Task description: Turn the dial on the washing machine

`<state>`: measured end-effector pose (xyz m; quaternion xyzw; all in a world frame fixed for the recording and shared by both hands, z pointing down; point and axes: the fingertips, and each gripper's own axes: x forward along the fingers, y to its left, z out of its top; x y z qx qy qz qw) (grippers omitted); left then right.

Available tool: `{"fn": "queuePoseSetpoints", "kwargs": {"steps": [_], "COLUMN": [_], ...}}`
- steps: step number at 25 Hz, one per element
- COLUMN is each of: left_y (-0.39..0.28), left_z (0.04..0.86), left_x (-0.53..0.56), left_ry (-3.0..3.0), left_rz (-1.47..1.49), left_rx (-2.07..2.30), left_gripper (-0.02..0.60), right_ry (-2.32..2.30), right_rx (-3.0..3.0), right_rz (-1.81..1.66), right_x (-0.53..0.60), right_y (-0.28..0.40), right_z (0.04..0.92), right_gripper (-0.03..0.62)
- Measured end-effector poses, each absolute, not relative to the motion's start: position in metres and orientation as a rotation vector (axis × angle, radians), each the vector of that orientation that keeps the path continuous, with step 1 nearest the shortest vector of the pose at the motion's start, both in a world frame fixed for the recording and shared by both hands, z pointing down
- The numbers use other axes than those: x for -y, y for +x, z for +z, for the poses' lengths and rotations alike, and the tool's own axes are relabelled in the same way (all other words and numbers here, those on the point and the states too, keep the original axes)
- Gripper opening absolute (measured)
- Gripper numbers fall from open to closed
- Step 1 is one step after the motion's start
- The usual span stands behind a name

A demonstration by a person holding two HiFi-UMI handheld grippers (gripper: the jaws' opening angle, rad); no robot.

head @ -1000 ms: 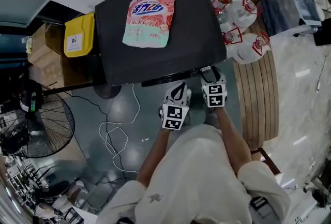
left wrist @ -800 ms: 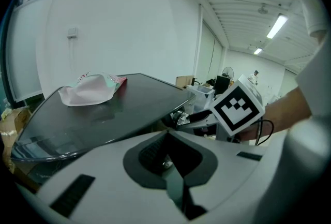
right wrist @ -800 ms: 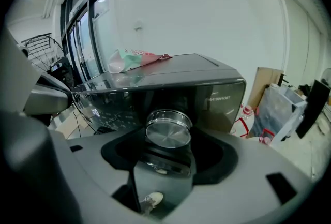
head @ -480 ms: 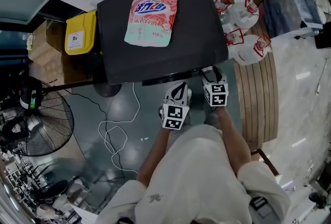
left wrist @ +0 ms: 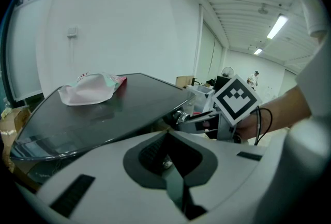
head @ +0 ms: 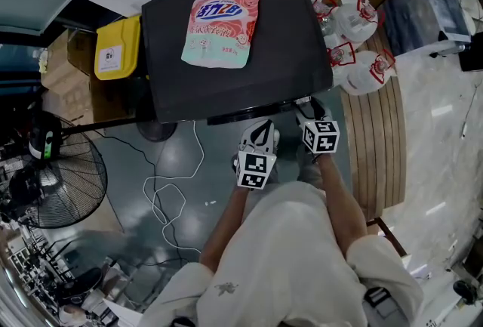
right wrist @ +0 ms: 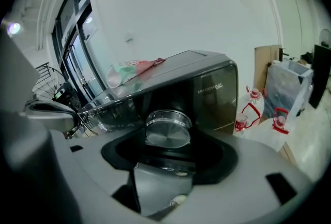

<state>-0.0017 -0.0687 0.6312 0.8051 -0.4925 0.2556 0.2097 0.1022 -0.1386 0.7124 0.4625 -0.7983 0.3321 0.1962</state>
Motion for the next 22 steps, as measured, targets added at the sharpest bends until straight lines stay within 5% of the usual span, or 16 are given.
{"fn": "queuePoseSetpoints", "kwargs": {"steps": [22], "left_y": [-0.0023], "left_z": [0.6330], "left_x": [0.0649], "left_ry": [2.225], "left_rz": [0.700], "left_rx": [1.380], "left_gripper": [0.012], "right_ry": [1.278], "right_rx": [2.326], "right_rz": [1.280], "right_x": [0.1394], "right_y": [0.1022], "right_z": [0.7108], "right_gripper": [0.281]}}
